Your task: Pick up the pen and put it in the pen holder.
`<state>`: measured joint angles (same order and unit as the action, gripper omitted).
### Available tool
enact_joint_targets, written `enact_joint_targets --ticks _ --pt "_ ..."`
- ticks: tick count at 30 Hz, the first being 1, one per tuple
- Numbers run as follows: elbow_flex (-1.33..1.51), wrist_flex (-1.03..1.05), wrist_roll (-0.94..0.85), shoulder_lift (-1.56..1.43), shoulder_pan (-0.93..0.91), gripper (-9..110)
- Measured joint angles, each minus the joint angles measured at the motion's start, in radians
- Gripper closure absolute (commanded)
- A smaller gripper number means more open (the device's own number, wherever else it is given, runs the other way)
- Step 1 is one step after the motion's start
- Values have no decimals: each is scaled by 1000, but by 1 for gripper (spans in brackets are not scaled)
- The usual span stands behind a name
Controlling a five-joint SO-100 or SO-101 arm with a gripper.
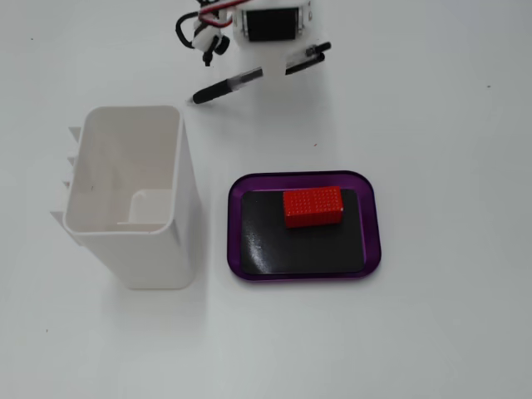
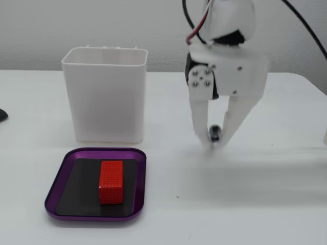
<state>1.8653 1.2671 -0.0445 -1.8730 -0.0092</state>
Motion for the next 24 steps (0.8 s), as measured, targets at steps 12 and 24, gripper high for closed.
enact_joint_targets --ticks 12,24 --pt "-259 124 -29 -249 -64 102" --pt "-281 184 -32 -161 -81 102"
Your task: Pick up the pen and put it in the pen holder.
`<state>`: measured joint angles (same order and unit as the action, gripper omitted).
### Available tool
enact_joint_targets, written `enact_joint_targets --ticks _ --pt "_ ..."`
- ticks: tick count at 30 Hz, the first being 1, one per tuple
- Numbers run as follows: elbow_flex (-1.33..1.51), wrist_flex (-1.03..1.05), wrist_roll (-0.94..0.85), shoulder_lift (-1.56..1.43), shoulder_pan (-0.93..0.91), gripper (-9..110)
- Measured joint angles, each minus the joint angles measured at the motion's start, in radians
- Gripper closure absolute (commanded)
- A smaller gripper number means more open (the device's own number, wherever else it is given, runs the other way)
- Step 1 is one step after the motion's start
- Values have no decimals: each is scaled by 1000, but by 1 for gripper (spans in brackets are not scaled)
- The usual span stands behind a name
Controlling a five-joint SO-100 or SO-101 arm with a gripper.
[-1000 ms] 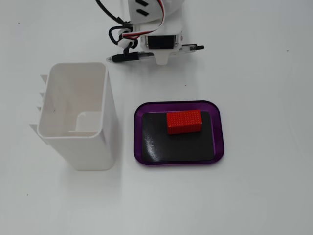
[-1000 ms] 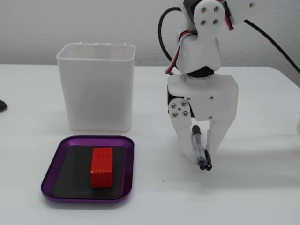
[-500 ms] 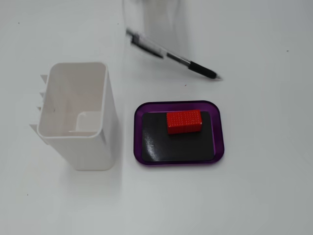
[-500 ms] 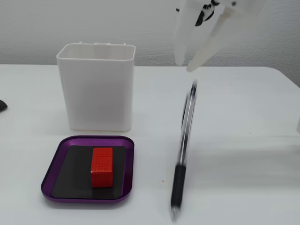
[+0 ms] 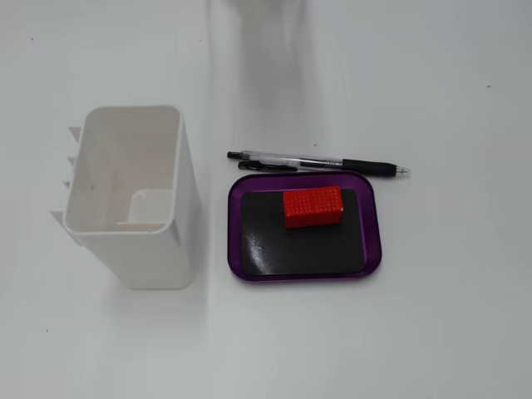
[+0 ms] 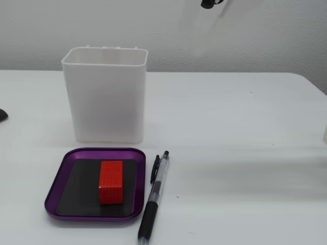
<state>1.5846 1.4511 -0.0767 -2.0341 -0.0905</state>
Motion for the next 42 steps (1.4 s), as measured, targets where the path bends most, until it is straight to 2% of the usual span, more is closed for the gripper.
enact_joint_targets --ticks 8,14,19,25,31,42 --pt "407 -201 -3 8 95 82" --pt "583 -451 0 9 107 82" --pt "595 -563 38 41 104 82" --pt "575 -584 67 250 104 82" --pt "457 -588 72 399 5 82" --pt "354 -499 66 353 -52 82"
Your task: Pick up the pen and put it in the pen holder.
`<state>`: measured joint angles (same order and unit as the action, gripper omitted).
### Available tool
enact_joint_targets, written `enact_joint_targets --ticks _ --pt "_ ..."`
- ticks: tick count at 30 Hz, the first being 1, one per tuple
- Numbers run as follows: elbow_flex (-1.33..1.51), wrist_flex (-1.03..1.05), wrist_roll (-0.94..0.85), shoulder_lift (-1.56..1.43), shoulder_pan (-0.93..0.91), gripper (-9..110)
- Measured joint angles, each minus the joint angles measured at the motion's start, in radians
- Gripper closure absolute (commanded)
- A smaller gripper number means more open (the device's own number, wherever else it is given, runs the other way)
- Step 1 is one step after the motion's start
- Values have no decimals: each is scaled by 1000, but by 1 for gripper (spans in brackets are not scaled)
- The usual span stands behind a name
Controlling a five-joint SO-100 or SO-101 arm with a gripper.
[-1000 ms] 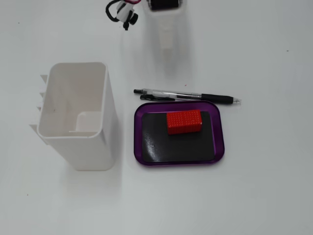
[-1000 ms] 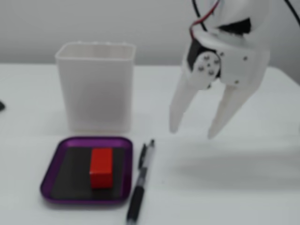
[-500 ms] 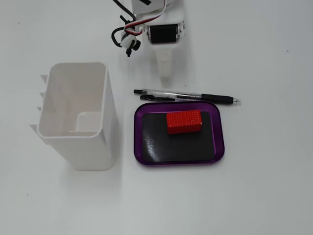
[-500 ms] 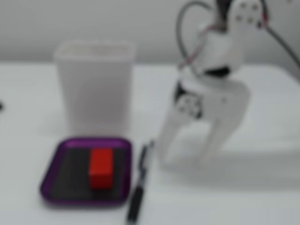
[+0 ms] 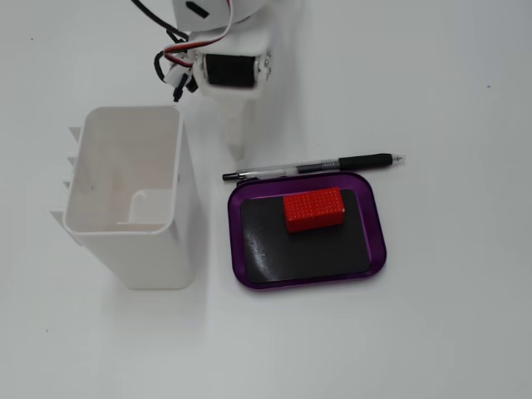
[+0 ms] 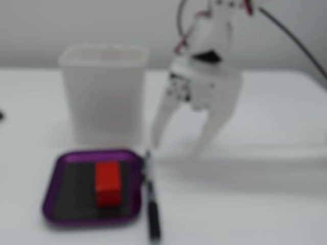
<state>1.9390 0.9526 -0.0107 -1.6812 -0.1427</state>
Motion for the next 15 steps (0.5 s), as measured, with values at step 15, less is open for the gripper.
enact_joint_targets --ticks 15 --pt "-81 -29 9 81 -15 82"
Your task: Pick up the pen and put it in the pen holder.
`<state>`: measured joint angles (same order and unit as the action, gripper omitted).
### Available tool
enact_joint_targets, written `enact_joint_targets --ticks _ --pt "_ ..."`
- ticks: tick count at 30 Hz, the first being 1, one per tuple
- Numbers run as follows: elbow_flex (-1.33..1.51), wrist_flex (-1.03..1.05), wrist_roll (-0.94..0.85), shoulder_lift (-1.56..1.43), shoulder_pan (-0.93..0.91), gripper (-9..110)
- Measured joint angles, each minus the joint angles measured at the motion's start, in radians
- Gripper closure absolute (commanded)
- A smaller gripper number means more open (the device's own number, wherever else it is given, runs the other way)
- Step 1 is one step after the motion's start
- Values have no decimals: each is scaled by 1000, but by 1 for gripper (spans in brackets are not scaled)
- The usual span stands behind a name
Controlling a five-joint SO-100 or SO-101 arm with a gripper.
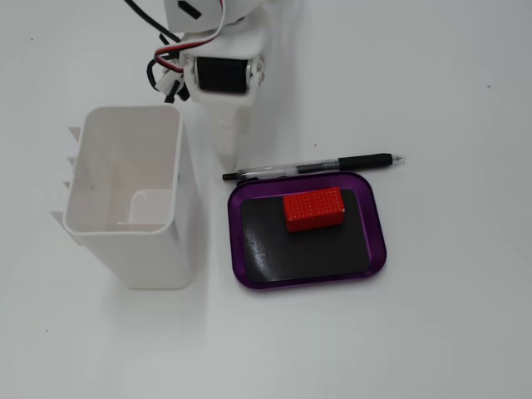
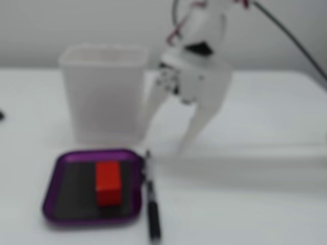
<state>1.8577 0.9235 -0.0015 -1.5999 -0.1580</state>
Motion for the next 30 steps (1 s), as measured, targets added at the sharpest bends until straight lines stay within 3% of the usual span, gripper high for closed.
enact_joint_targets --ticks 14,22,30 --pt "-91 -9 -9 169 12 82" --pt "-92 -15 -35 172 129 83" --pt "-92 -17 -49 172 187 95"
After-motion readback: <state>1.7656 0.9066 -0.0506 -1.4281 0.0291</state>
